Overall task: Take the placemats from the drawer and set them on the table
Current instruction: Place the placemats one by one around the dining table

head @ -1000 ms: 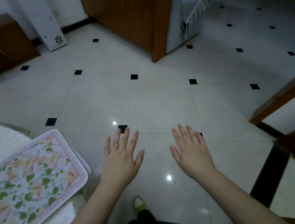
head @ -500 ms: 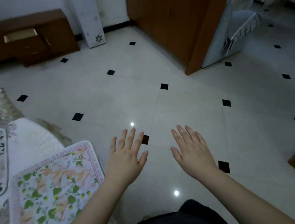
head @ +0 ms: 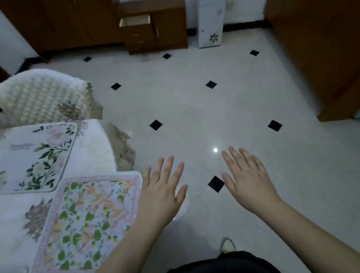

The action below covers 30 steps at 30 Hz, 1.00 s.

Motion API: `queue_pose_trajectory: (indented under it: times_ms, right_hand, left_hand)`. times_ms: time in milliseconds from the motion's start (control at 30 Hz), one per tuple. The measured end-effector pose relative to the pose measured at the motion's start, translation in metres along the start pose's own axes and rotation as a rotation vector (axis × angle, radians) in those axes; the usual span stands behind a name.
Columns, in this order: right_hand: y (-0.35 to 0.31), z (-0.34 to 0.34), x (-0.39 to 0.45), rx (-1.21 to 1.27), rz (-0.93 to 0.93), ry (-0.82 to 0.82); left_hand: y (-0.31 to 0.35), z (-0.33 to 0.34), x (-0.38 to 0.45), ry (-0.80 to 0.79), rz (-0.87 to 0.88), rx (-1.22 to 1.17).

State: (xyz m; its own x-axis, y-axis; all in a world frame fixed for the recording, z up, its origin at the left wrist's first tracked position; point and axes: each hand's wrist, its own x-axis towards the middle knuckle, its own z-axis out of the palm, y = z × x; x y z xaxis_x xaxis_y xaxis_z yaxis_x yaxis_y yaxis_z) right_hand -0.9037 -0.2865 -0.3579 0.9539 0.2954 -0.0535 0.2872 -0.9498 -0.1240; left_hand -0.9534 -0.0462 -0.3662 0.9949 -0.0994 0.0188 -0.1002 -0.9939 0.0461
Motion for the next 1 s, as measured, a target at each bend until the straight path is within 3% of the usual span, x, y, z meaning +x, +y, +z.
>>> queue_pose_trajectory:
  times_ms: [167, 333, 767, 1000]
  right_hand:
    - [0.019, -0.008, 0.054, -0.020, -0.154, -0.004]
    - [-0.002, -0.004, 0.094, -0.003, -0.317, -0.020]
    - [-0.174, 0.008, 0.142, -0.054, -0.735, -0.114]
    - [-0.251, 0.023, 0.148, -0.040, -0.846, -0.183]
  left_hand:
    - [-0.003, 0.000, 0.005, -0.020, -0.216, 0.032]
    - [-0.021, -0.005, -0.012, 0.004, -0.453, 0.028]
    - [-0.107, 0.005, -0.130, -0.032, -0.934, -0.053]
    - [-0.135, 0.023, -0.154, -0.036, -0.986, -0.068]
